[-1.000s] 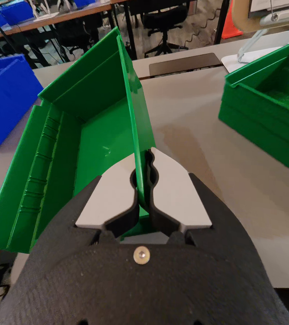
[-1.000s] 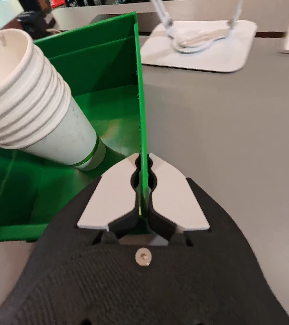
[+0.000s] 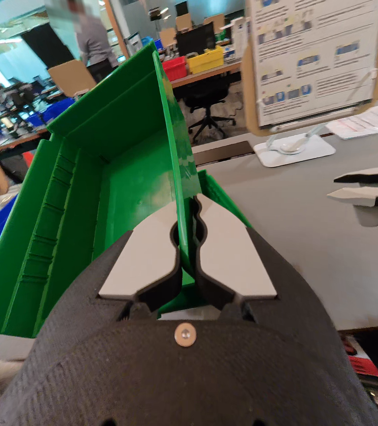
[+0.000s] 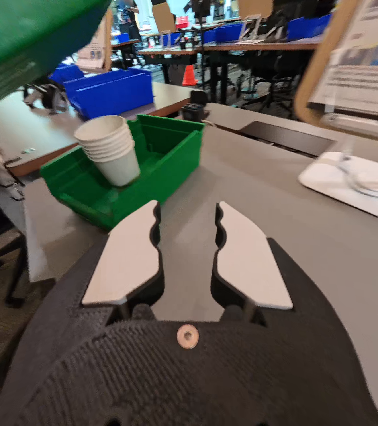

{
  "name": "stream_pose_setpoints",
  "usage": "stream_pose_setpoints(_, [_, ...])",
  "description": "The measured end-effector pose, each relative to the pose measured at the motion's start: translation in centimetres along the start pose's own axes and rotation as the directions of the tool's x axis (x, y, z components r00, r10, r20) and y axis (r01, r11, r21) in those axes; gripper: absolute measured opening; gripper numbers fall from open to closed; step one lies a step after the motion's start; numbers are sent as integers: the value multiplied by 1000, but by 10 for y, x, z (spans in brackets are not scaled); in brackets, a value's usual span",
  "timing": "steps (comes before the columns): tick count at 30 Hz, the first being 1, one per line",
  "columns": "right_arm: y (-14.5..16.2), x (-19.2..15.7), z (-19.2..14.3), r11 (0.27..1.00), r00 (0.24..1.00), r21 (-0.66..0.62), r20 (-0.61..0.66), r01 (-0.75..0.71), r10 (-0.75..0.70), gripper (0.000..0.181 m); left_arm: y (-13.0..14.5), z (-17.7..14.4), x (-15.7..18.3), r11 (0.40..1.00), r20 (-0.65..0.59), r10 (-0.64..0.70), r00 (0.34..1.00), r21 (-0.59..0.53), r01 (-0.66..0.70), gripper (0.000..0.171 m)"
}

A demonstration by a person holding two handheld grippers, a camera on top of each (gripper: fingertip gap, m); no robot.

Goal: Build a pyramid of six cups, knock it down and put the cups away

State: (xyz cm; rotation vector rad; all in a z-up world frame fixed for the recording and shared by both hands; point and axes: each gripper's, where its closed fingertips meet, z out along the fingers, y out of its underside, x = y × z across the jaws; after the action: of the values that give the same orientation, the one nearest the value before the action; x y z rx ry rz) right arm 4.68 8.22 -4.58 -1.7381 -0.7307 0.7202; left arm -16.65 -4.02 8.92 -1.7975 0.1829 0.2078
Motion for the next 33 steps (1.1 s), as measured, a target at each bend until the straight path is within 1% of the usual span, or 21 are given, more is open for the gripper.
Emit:
stream_pose_setpoints(3, [18,65,-64,999,990,-6,-138,36,-37,46,-20,3,58,999,-111,50,993,21,-48,8])
stream_pose_setpoints(5, [37,109,-109,999,968,-12,-250,38,-40,45,-29,13,106,997,-199,80,977,23,-77,8])
stream_pose_setpoints(7, [55,141,-151,1000,944,-1,-329,1,-1,45,-36,27,159,995,-302,101,948,32,-96,8])
stream_pose_setpoints(9, [71,160,-188,999,927,9,-373,-41,41,45,-40,41,214,994,-413,109,904,42,-101,8])
stream_pose_setpoints(11, [80,174,-223,997,903,46,-423,-61,74,45,-41,54,270,995,-514,100,852,49,-87,8])
stream_pose_setpoints(14, [87,184,-261,982,874,135,-452,-130,178,45,-27,78,351,994,-616,100,782,36,-99,9])
stream_pose_setpoints(16, [81,190,-272,962,868,207,-428,-177,251,45,-9,97,399,990,-653,110,749,7,-140,8])
stream_pose_setpoints(18, [79,198,-278,956,859,220,-433,-193,273,45,9,110,441,981,-679,132,722,-17,-195,8])
stream_pose_setpoints(20, [82,205,-284,967,845,199,-477,-162,239,45,24,116,477,967,-708,164,686,-23,-255,8])
stream_pose_setpoints(22, [86,211,-290,982,827,156,-535,-107,175,44,36,118,507,962,-736,174,654,-15,-274,8])
stream_pose_setpoints(24, [90,214,-295,991,804,113,-581,-76,128,45,39,121,529,954,-717,235,656,40,-299,8])
stream_pose_setpoints(26, [93,211,-298,991,799,105,-587,-80,127,46,46,123,550,962,-726,209,655,32,-271,8])
stream_pose_setpoints(29, [98,207,-304,993,789,88,-603,-79,116,49,62,129,574,956,-716,229,659,38,-290,8])
stream_pose_setpoints(32, [108,210,-311,995,766,59,-634,-82,101,50,76,128,591,939,-696,291,657,78,-334,8])
stream_pose_setpoints(33, [111,211,-313,994,762,57,-639,-91,106,51,75,127,593,942,-680,298,670,98,-320,7])
